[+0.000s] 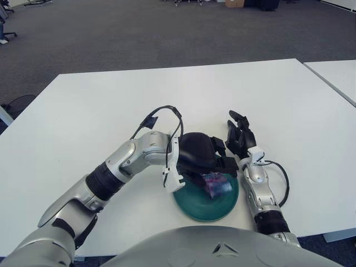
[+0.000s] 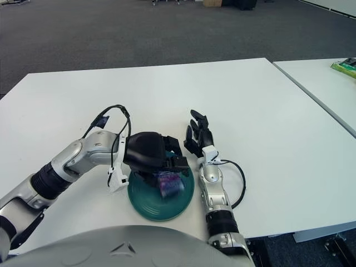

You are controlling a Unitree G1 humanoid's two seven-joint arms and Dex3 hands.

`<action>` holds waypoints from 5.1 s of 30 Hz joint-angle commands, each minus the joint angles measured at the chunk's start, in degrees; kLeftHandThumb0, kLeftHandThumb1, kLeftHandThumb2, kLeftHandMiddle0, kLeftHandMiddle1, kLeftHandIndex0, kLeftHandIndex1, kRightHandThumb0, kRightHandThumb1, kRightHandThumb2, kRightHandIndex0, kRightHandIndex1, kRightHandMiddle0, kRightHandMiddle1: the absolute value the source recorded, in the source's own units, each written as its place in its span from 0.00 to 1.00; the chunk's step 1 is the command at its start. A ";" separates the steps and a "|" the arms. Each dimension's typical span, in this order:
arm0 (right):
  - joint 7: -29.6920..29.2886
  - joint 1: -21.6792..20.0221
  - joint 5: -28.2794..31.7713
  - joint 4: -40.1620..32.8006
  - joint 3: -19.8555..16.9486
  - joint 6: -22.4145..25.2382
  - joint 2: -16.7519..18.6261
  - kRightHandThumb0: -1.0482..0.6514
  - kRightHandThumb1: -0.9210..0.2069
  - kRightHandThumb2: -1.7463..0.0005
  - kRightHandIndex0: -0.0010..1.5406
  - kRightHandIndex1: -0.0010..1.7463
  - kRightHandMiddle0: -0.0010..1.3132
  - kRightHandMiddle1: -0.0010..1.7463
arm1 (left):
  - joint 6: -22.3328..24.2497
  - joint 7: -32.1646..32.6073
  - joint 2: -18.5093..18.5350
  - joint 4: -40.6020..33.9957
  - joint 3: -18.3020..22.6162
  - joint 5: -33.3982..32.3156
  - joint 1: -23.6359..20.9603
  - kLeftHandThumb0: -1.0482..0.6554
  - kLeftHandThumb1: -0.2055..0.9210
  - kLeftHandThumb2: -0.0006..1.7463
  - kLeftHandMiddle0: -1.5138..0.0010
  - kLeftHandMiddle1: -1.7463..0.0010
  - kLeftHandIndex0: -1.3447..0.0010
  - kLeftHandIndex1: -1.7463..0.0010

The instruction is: Put the gum into the plate.

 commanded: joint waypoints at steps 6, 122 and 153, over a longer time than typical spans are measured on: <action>-0.65 0.71 0.39 14.01 -1.58 2.02 -0.76 0.29 0.00 0.52 0.26 0.02 0.00 0.40 | 8.66 -8.32 0.36 -1.24 0.34 -8.51 -0.96 0.06 1.00 0.47 0.79 0.98 1.00 0.78; 2.68 10.45 0.80 10.04 -1.07 -18.33 -1.32 0.23 0.00 0.47 0.05 0.00 0.00 0.18 | 4.71 31.44 -31.62 18.38 33.19 -45.33 47.81 0.00 1.00 0.56 0.85 0.99 1.00 0.55; 10.86 18.49 5.07 -11.61 -1.11 -1.68 -5.74 0.27 0.00 0.44 0.08 0.01 0.00 0.17 | 4.62 31.14 -30.66 17.29 32.58 -41.20 47.80 0.00 1.00 0.57 0.83 0.99 1.00 0.52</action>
